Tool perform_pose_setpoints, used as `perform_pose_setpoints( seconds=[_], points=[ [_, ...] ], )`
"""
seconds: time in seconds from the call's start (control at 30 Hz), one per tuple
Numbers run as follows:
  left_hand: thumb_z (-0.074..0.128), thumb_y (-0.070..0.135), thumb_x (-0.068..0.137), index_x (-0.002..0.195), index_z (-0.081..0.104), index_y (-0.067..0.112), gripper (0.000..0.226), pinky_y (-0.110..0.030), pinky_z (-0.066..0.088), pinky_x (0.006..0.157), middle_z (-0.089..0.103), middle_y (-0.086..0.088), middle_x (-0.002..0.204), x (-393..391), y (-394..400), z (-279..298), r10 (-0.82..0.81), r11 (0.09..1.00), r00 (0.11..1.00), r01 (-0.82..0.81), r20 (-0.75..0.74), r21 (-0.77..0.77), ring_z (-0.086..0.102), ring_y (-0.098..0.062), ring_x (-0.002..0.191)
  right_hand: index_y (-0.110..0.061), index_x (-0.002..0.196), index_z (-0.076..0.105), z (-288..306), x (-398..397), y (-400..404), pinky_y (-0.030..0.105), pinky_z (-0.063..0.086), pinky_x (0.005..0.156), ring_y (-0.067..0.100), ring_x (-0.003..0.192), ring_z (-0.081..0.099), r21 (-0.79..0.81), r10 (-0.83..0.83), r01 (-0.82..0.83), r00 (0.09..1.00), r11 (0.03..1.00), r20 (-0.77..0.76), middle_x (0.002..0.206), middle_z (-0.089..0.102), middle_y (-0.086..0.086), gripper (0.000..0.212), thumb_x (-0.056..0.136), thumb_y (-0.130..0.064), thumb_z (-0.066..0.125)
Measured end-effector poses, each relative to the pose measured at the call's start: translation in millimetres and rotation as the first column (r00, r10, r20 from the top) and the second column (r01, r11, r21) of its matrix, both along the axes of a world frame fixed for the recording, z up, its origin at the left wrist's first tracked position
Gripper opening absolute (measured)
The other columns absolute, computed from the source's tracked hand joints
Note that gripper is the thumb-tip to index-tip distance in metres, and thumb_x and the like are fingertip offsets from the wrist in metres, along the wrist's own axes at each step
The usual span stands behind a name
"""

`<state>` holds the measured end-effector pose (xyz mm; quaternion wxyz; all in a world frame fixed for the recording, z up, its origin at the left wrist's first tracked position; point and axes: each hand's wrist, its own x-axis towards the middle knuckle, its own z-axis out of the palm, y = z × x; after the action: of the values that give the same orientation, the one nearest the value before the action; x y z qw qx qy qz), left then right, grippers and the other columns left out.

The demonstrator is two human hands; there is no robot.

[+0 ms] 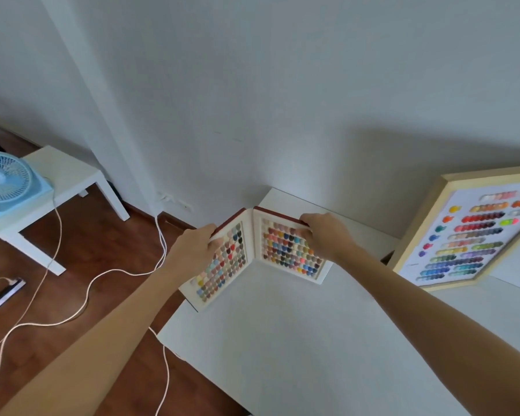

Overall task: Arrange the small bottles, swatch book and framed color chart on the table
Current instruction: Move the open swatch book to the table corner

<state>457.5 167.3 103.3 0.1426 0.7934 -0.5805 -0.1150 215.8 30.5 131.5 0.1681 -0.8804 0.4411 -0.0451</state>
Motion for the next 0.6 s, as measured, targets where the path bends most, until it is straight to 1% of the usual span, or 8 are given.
perform_pose_setpoints(
  seconds=[0.1, 0.17, 0.27, 0.37, 0.43, 0.47, 0.53, 0.6],
  points=[
    [0.043, 0.033, 0.098, 0.094, 0.048, 0.017, 0.018, -0.017, 0.047, 0.050, 0.070, -0.001, 0.094, 9, -12, -6, 0.019, 1.000, 1.000, -0.019, -0.011, -0.003, 0.064, -0.011, 0.060, -0.014, 0.105, 0.060, -4, 17, -11, 0.019, 0.037, 0.048, 0.011, 0.055, 0.055, 0.013, -0.026, 0.026, 1.000, 1.000, 0.016, 0.074, 0.057, -0.005, 0.017, 0.097, -0.024, 0.049],
    [0.043, 0.034, 0.098, 0.093, 0.047, 0.019, 0.017, -0.013, 0.044, 0.048, 0.070, -0.001, 0.095, 12, -17, -9, 0.032, 0.999, 0.999, -0.031, -0.034, 0.004, 0.064, -0.010, 0.060, -0.014, 0.106, 0.060, -6, 25, -17, 0.019, 0.038, 0.049, 0.011, 0.056, 0.055, 0.020, -0.035, 0.035, 0.999, 0.999, 0.021, 0.076, 0.058, -0.005, 0.018, 0.097, -0.025, 0.050],
    [0.043, 0.034, 0.098, 0.093, 0.047, 0.018, 0.018, -0.014, 0.046, 0.049, 0.070, -0.003, 0.096, 17, -23, -12, 0.044, 0.999, 0.998, -0.043, -0.047, 0.010, 0.065, -0.012, 0.062, -0.013, 0.106, 0.061, -11, 33, -22, 0.018, 0.036, 0.050, 0.009, 0.056, 0.054, 0.031, -0.041, 0.040, 0.999, 0.999, 0.026, 0.079, 0.058, -0.005, 0.019, 0.097, -0.026, 0.051],
    [0.043, 0.033, 0.099, 0.093, 0.047, 0.017, 0.018, -0.014, 0.045, 0.047, 0.071, -0.004, 0.097, 16, -26, -14, 0.058, 0.998, 0.998, -0.058, -0.028, 0.001, 0.062, -0.010, 0.059, -0.013, 0.106, 0.061, -14, 36, -26, 0.017, 0.035, 0.049, 0.008, 0.056, 0.052, 0.025, -0.041, 0.040, 0.999, 0.999, 0.030, 0.079, 0.058, -0.005, 0.021, 0.097, -0.028, 0.050],
    [0.044, 0.033, 0.099, 0.094, 0.048, 0.015, 0.018, -0.017, 0.049, 0.051, 0.071, -0.005, 0.096, 13, -27, -15, 0.069, 0.998, 0.997, -0.069, -0.032, 0.006, 0.063, -0.011, 0.061, -0.013, 0.107, 0.061, -15, 37, -27, 0.017, 0.035, 0.050, 0.008, 0.056, 0.052, 0.025, -0.045, 0.044, 0.999, 0.999, 0.030, 0.079, 0.058, -0.005, 0.022, 0.097, -0.029, 0.049],
    [0.044, 0.033, 0.099, 0.095, 0.049, 0.015, 0.019, -0.018, 0.050, 0.052, 0.071, -0.005, 0.096, 12, -27, -14, 0.074, 0.997, 0.996, -0.074, -0.040, 0.015, 0.064, -0.012, 0.062, -0.013, 0.108, 0.060, -15, 36, -27, 0.017, 0.036, 0.051, 0.008, 0.056, 0.052, 0.024, -0.043, 0.042, 0.999, 0.999, 0.025, 0.080, 0.058, -0.005, 0.023, 0.097, -0.029, 0.049],
    [0.044, 0.034, 0.098, 0.096, 0.050, 0.014, 0.021, -0.017, 0.048, 0.052, 0.070, -0.006, 0.097, 10, -28, -11, 0.087, 0.996, 0.995, -0.086, -0.047, 0.039, 0.065, -0.013, 0.065, -0.012, 0.111, 0.059, -14, 34, -27, 0.019, 0.040, 0.057, 0.012, 0.060, 0.055, 0.022, -0.029, 0.029, 1.000, 0.999, 0.012, 0.084, 0.060, -0.003, 0.025, 0.097, -0.030, 0.048],
    [0.047, 0.036, 0.097, 0.100, 0.048, 0.013, 0.023, -0.018, 0.047, 0.053, 0.069, -0.007, 0.100, 3, -30, -4, 0.104, 0.993, 0.994, -0.102, -0.028, 0.064, 0.064, -0.015, 0.067, -0.014, 0.115, 0.058, -10, 30, -26, 0.022, 0.045, 0.063, 0.016, 0.067, 0.058, 0.029, -0.016, 0.015, 1.000, 0.999, 0.015, 0.095, 0.067, 0.002, 0.028, 0.096, -0.032, 0.049]
  ],
)
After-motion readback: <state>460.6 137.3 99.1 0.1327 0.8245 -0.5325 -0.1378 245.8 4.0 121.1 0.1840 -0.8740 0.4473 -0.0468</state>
